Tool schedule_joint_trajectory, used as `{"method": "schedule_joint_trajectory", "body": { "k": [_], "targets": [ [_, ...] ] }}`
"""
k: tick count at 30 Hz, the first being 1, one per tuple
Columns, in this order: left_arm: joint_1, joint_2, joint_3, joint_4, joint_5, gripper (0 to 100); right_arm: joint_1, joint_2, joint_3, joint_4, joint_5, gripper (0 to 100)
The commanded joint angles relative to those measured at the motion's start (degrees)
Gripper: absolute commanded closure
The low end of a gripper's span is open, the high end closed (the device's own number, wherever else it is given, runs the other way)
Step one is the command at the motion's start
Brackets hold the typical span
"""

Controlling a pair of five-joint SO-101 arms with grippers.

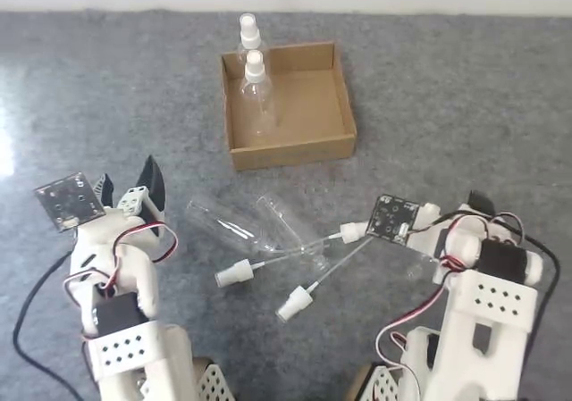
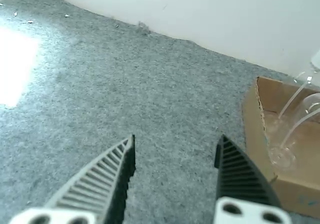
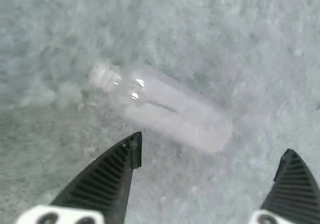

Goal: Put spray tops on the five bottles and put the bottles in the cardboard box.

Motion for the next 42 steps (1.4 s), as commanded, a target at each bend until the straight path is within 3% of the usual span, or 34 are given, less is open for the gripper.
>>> {"method": "schedule_joint_trajectory", "body": {
  "k": [1,15,34,42],
  "targets": [
    [-0.09,0.18,-0.48,-2.46,-0.53,76,-2.68,-1.27,0.7,0.48,1.14,62.3],
    [-0.18,0.18,0.31,-3.78,-0.53,76,-5.23,-1.27,6.42,-0.66,4.84,62.5],
    [-0.09,0.18,0.31,-3.78,-0.53,76,-5.23,-1.19,22.07,-19.74,4.57,62.7],
    [-0.09,0.18,0.31,-3.78,-0.53,76,-5.58,-1.27,25.41,-30.55,-7.91,62.7]
  ]
}}
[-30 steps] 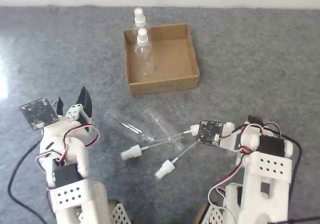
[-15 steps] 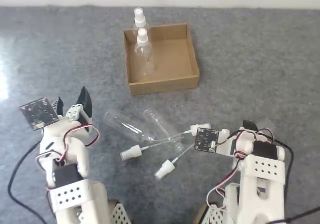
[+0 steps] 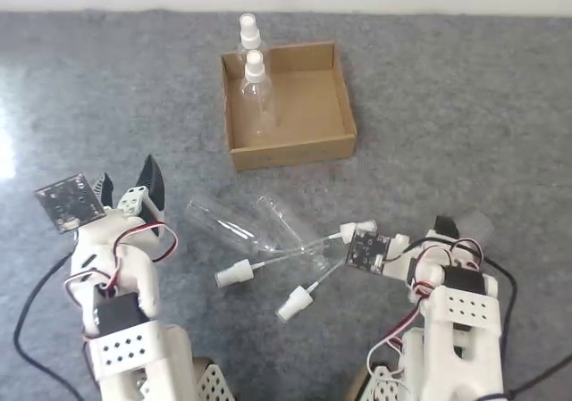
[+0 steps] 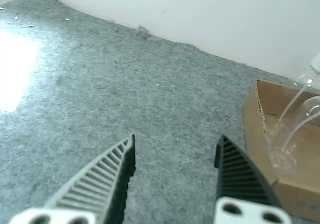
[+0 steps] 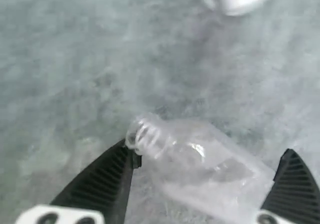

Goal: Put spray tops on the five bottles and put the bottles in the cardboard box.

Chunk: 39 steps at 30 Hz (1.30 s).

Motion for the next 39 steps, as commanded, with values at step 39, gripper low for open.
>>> {"method": "schedule_joint_trajectory", "body": {
  "k": [39],
  "targets": [
    [0.0,0.26,-0.84,-1.67,-0.53,76,-17.36,-1.19,-28.57,26.33,-42.02,62.6]
  ]
}}
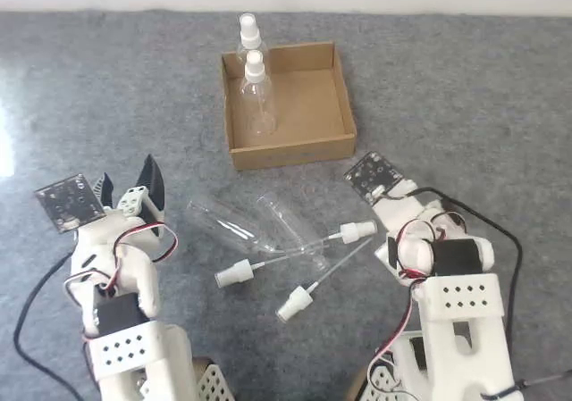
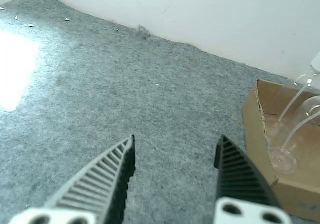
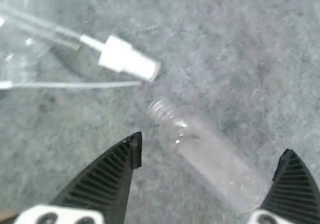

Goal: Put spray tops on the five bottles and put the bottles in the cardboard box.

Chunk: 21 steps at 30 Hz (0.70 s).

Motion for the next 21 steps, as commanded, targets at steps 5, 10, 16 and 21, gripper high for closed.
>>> {"method": "schedule_joint_trajectory", "body": {
  "k": [5,10,16,21],
  "targets": [
    [0.0,0.26,-0.84,-1.67,-0.53,76,-1.8,0.13,-5.01,4.79,5.1,62.6],
    [0.0,0.26,-0.84,-1.67,-0.53,76,-1.45,10.77,-7.74,5.58,10.02,62.6],
    [0.0,0.26,-0.84,-1.67,-0.53,76,-0.75,23.52,-13.71,5.49,16.7,62.6],
    [0.0,0.26,-0.84,-1.67,-0.53,76,3.03,31.08,-18.11,5.14,23.56,62.6]
  ]
}}
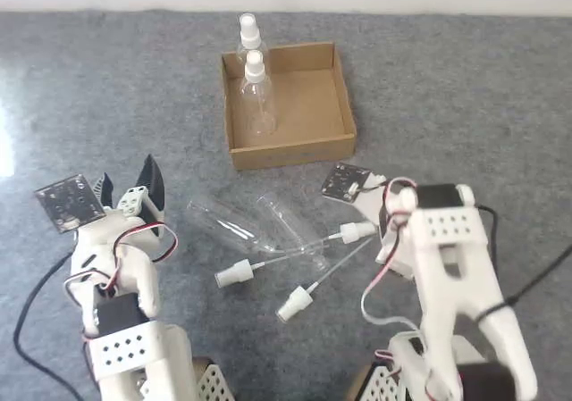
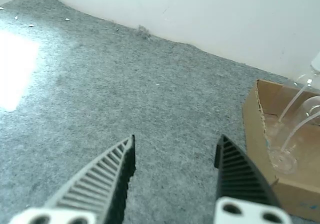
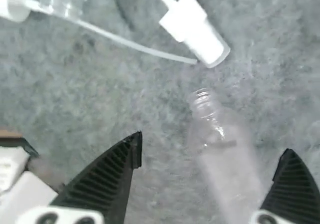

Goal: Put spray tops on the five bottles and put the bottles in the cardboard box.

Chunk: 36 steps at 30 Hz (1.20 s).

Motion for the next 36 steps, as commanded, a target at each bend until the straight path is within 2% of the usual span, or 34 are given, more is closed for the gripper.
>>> {"method": "schedule_joint_trajectory", "body": {
  "k": [1,9,20,26,28,36],
  "targets": [
    [0.0,0.26,-0.84,-1.67,-0.53,76,3.21,3.3,-5.27,0.22,6.15,62.6],
    [0.0,0.26,-0.84,-1.67,-0.53,76,8.66,10.42,-6.86,-0.48,16.53,62.6],
    [0.0,0.26,-0.84,-1.67,-0.53,76,10.86,19.47,-6.77,-8.92,17.14,63.3],
    [0.0,0.26,-0.84,-1.67,-0.53,76,10.24,20.0,-7.03,-8.84,17.14,86.0],
    [0.0,0.26,-0.84,-1.67,-0.53,76,10.24,20.0,-7.56,-8.22,16.79,88.6],
    [0.09,0.26,-0.84,-1.67,-0.53,76,10.24,20.09,-14.95,-4.44,-3.43,88.7]
  ]
}}
